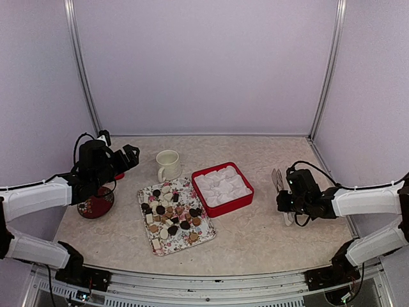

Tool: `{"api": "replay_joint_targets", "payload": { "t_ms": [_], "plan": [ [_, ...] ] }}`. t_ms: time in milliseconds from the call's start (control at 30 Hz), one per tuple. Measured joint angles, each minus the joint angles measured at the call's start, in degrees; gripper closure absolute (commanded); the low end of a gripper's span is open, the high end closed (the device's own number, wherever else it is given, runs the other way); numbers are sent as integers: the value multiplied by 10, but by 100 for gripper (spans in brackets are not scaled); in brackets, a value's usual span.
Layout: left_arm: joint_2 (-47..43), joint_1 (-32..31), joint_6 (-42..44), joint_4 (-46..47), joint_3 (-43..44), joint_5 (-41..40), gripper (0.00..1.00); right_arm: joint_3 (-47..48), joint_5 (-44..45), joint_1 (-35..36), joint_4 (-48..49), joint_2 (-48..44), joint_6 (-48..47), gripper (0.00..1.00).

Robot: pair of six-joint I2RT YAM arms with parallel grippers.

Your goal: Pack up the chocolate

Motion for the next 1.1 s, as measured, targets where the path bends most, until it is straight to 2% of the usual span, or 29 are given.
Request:
{"api": "replay_joint_targets", "payload": {
  "t_ms": [267,467,800,967,1100],
  "plan": [
    [0,0,0,4,0,3,1,26,-46,-23,-57,-72,-69,70],
    [0,0,2,4,0,12,1,85,-102,-23,-106,-113,-139,67],
    [-4,0,11,5,-4,27,1,181,-220,-24,-163,-119,-229,66],
    [-12,0,13,5,-7,32,1,225,-296,-21,-193,-94,-262,64],
    [-14,0,13,5,-7,37,1,268,-324,1,-223,-65,-285,64]
  ]
}}
